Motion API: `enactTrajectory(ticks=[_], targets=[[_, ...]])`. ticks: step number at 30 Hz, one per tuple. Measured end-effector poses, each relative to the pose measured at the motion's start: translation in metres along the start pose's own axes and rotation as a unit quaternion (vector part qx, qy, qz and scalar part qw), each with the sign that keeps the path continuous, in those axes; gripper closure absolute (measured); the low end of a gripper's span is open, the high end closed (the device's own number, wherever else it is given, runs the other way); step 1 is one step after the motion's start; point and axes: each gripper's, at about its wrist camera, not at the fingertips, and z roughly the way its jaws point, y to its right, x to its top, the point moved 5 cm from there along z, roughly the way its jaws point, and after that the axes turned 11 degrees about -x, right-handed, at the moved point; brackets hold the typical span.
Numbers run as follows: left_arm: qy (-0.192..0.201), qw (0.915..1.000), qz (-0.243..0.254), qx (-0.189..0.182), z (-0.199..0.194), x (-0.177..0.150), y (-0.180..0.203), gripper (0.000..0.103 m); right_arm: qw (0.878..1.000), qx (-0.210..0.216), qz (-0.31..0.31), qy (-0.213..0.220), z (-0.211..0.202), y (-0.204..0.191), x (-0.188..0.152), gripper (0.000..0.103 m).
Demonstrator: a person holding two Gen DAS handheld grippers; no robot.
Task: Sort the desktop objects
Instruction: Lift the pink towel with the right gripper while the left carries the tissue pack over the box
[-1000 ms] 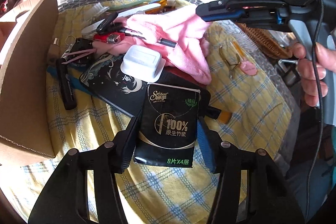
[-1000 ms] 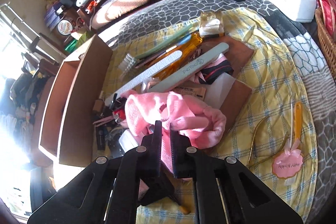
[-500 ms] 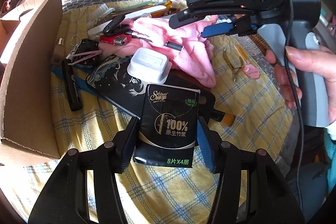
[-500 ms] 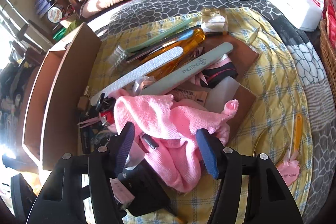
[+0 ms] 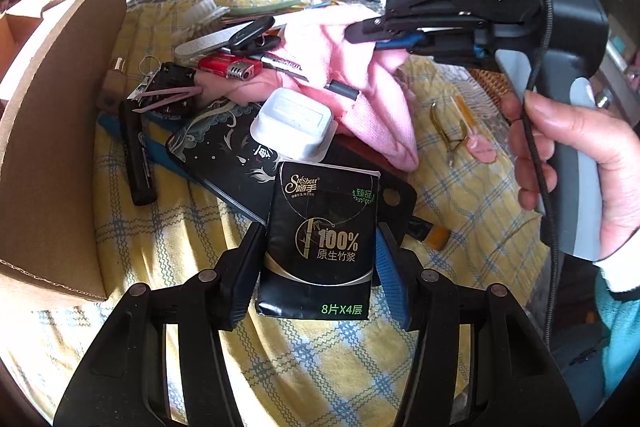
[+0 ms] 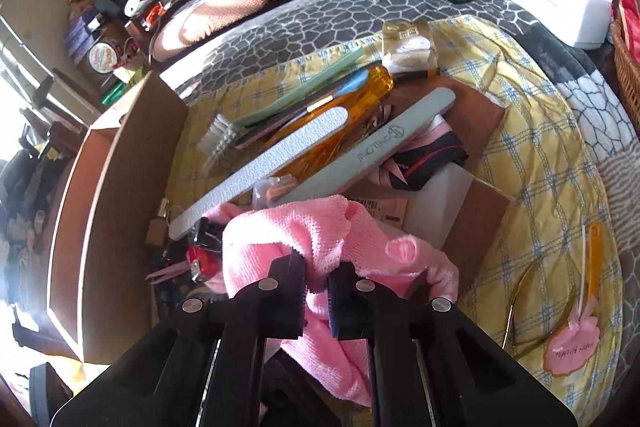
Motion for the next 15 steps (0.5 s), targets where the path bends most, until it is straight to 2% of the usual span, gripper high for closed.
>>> enactTrajectory(ticks=[6, 15], targets=[[0.019, 0.9998, -0.006, -0.006, -0.017, 0.006, 0.004, 0.052, 0.999, 0.014, 0.004, 0.046, -0.053, 0.000, 0.023, 0.096], [0.056, 0.9983, 0.016, -0.003, -0.062, 0.030, 0.022, 0.052, 0.994, 0.023, -0.015, 0.109, -0.141, -0.016, 0.047, 0.096]])
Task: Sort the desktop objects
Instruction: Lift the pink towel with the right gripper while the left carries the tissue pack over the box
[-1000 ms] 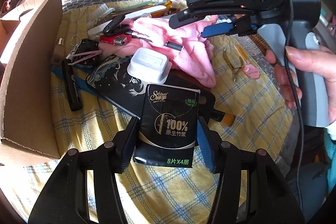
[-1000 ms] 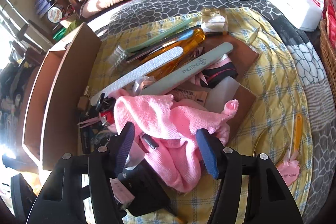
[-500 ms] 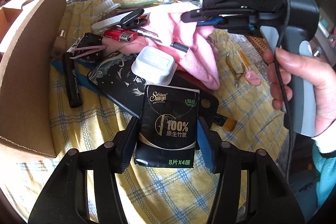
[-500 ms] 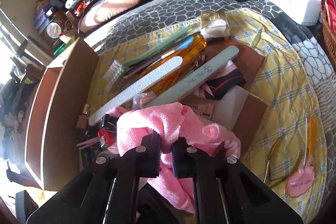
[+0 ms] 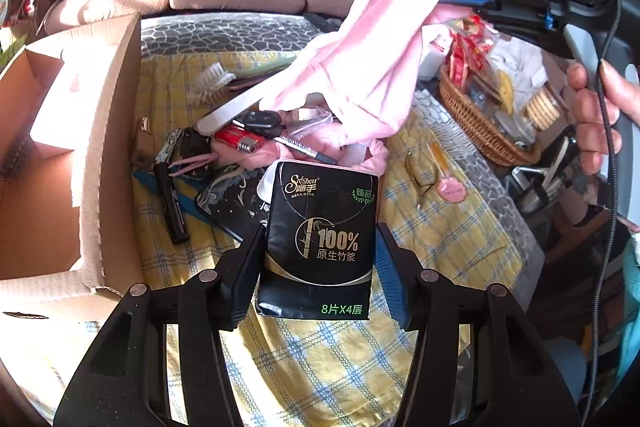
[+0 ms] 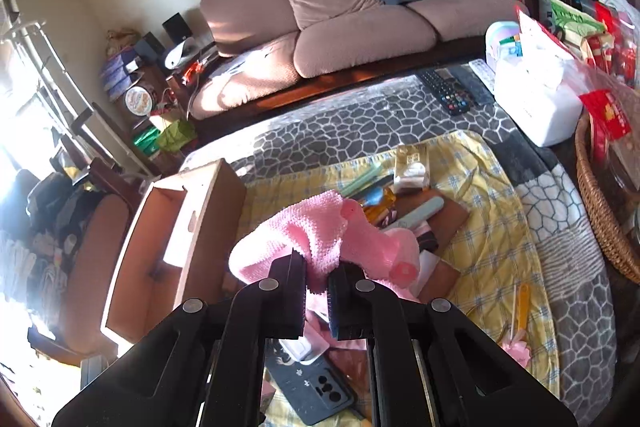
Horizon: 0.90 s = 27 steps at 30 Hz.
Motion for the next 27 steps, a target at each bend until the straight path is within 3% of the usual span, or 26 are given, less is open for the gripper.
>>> enactTrajectory(ticks=[13, 18, 27], targets=[[0.053, 0.9985, 0.014, 0.008, -0.073, 0.040, 0.006, 0.052, 0.996, 0.000, -0.052, 0.072, -0.109, -0.049, 0.053, 0.096], [0.062, 0.9976, 0.020, 0.021, -0.096, 0.048, 0.001, 0.052, 0.995, 0.013, -0.051, 0.083, -0.129, -0.065, 0.056, 0.096], [0.077, 0.9960, -0.001, 0.044, -0.133, 0.052, -0.035, 0.052, 0.994, 0.030, -0.072, 0.073, -0.128, -0.107, 0.049, 0.096]])
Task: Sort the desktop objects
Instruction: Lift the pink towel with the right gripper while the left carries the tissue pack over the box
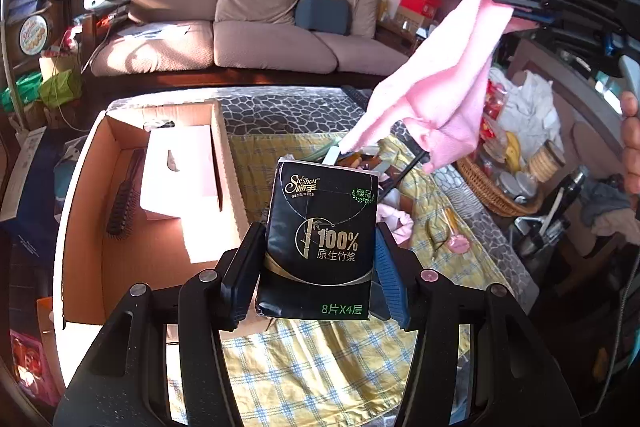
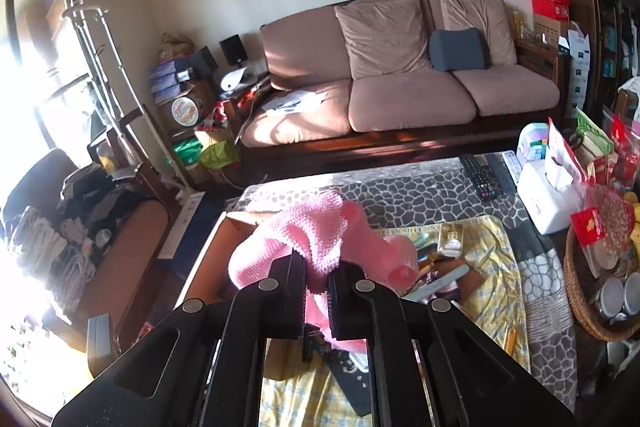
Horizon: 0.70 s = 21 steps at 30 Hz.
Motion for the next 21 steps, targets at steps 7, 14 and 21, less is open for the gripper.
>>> enactTrajectory(ticks=[7, 14, 21], targets=[[-0.009, 0.9990, -0.023, 0.038, -0.007, -0.007, -0.052, 0.052, 1.000, 0.021, -0.014, 0.001, -0.002, -0.029, 0.003, 0.096], [-0.025, 0.9948, -0.065, 0.074, -0.007, -0.021, -0.109, 0.052, 0.998, 0.053, -0.031, -0.017, 0.011, -0.065, -0.003, 0.096], [-0.041, 0.9908, -0.085, 0.098, -0.005, -0.030, -0.144, 0.052, 0.994, 0.085, -0.053, -0.040, 0.037, -0.114, -0.013, 0.096]])
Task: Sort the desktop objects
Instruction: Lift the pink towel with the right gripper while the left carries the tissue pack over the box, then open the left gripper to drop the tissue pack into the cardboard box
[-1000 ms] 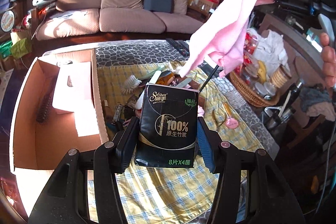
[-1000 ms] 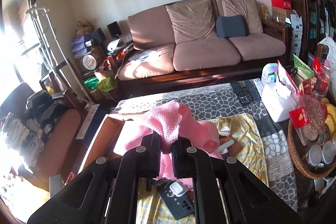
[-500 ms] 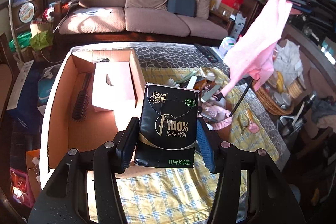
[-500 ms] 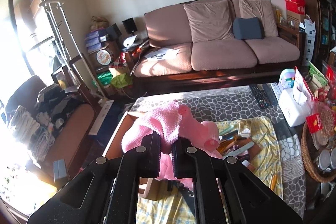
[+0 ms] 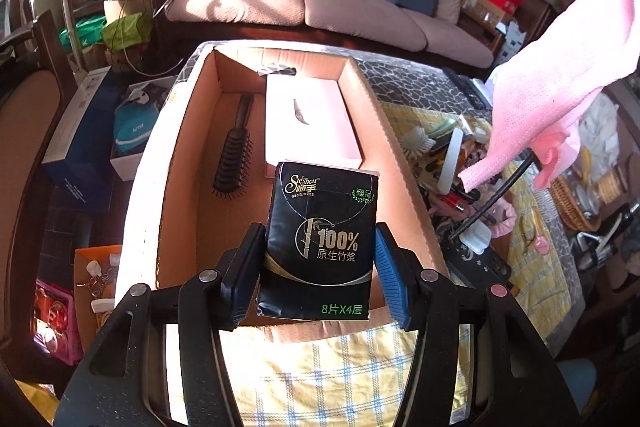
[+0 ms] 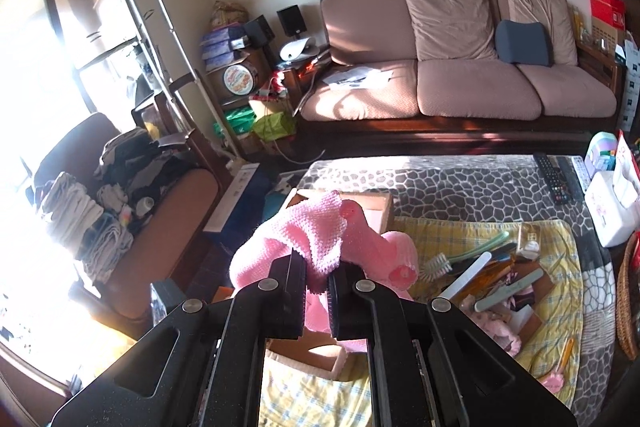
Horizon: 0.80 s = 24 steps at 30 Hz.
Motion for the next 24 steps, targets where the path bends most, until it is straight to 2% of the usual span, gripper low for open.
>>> enactTrajectory(ticks=[8, 16, 17, 18, 21, 24], targets=[[-0.023, 0.9995, -0.017, 0.017, 0.024, -0.004, -0.022, 0.052, 0.999, 0.028, -0.013, -0.027, 0.042, -0.039, -0.011, 0.096], [-0.031, 0.9987, -0.034, 0.023, 0.036, -0.007, -0.034, 0.050, 0.998, 0.036, -0.012, -0.051, 0.075, -0.055, -0.023, 0.096], [-0.029, 0.9987, -0.034, 0.025, 0.034, -0.007, -0.035, 0.044, 0.998, 0.036, -0.012, -0.052, 0.077, -0.055, -0.023, 0.096], [-0.027, 0.9986, -0.035, 0.028, 0.033, -0.007, -0.037, 0.033, 0.998, 0.037, -0.011, -0.054, 0.079, -0.056, -0.024, 0.096], [-0.018, 0.9990, -0.038, 0.016, 0.027, -0.009, -0.037, 0.031, 0.998, 0.038, -0.012, -0.057, 0.083, -0.059, -0.025, 0.096], [-0.004, 0.9995, -0.026, -0.014, 0.020, -0.011, -0.030, 0.032, 0.998, 0.041, -0.013, -0.056, 0.081, -0.062, -0.024, 0.096]])
